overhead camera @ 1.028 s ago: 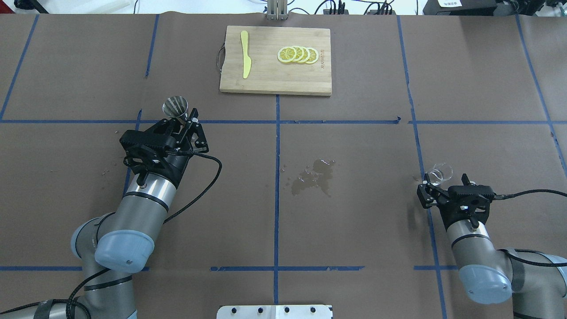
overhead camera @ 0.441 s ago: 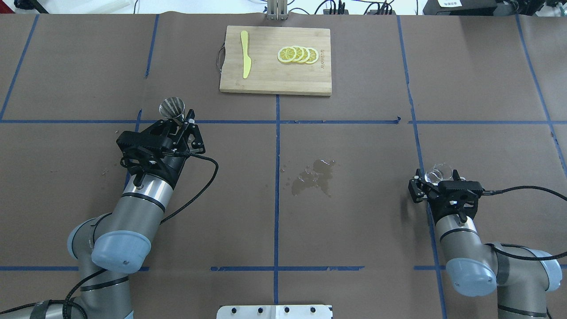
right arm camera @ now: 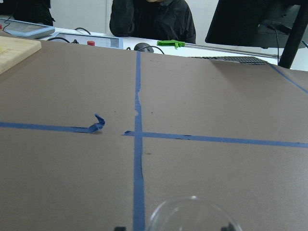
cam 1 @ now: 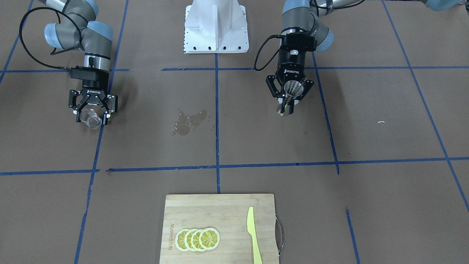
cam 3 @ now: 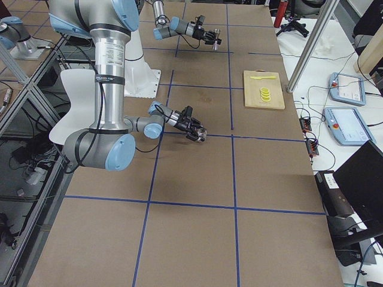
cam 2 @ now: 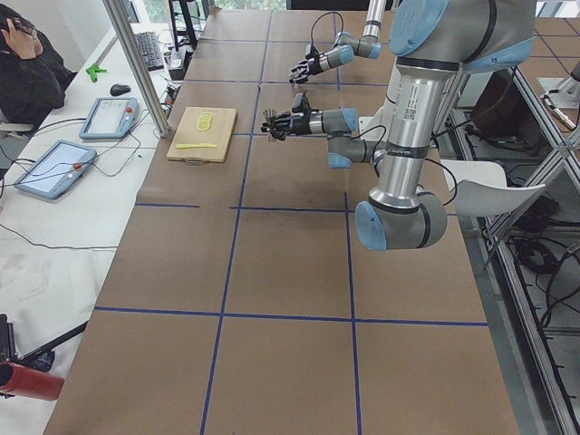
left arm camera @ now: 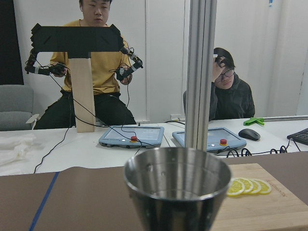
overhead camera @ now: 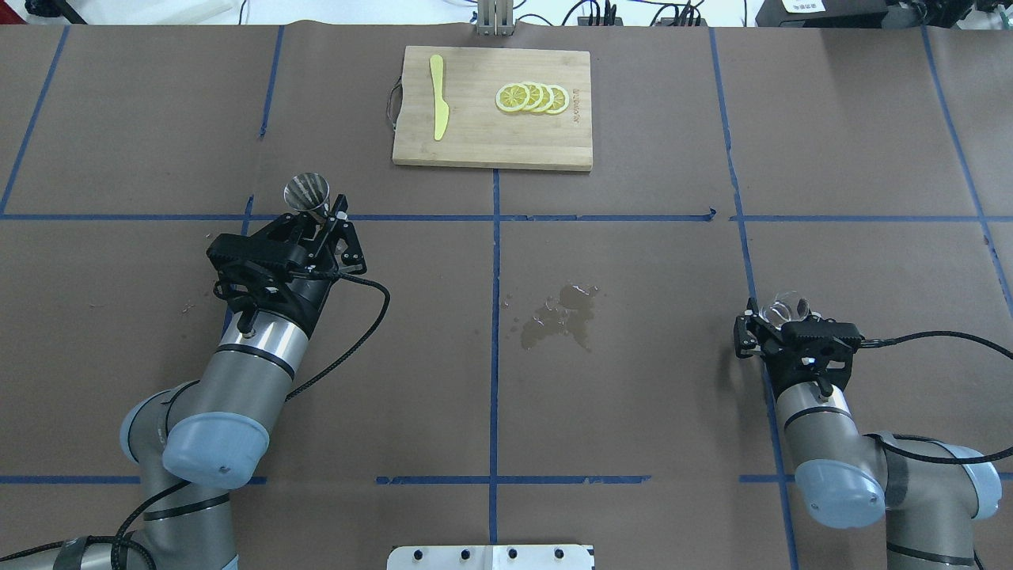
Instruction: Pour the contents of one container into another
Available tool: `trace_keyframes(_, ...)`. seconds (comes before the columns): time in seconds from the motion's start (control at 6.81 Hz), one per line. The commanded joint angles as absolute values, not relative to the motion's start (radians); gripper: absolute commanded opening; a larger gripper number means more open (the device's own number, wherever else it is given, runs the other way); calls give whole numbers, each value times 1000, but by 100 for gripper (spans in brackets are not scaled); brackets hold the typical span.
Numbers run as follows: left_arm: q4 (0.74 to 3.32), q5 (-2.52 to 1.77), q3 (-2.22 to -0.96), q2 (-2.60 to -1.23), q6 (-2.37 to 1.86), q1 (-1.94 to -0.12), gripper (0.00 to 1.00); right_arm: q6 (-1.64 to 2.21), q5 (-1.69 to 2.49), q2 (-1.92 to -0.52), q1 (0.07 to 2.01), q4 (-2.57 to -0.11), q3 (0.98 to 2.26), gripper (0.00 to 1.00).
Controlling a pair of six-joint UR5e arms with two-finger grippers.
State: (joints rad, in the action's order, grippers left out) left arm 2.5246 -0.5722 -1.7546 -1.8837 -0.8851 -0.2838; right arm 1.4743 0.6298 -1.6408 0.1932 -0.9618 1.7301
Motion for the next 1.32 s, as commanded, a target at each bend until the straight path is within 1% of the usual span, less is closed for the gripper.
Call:
trace_keyframes(0.0, 2525, -574, -1758, -1884, -885, -284, 0, 1464, 635, -1640, 198, -875, 1730, 0)
trace_keyframes(0.15, 2525, -572, -1764, -1884, -885, -284, 0, 1460, 638, -1641, 201, -830, 1738, 0)
trace_keyframes(0.29, 2525, -574, -1755, -1882, -885, -284, 0, 1409, 638, -1643, 207, -825, 1771, 0)
trace_keyframes(0.44, 2523, -577, -1740, -1885, -853, -269, 0, 1294, 637, -1644, 207, -824, 1819, 0)
trace_keyframes(0.59, 2526, -580, -1744, -1899, -731, -261, 0, 1184, 638, -1632, 204, -825, 1877, 0)
trace_keyframes(0.73, 2528, -639, -1746, -1910, -689, -243, 0, 1060, 638, -1594, 204, -824, 1902, 0)
trace_keyframes(0.88, 2528, -714, -1755, -1911, -684, -236, 0, 910, 634, -1524, 204, -822, 1911, 0)
trace_keyframes(1.03, 2589, -788, -1753, -1920, -670, -233, 0, 779, 629, -1470, 212, -822, 1917, 0)
trace_keyframes(1.18, 2652, -889, -1755, -1936, -544, -233, 0, 662, 627, -1462, 213, -824, 1945, 0)
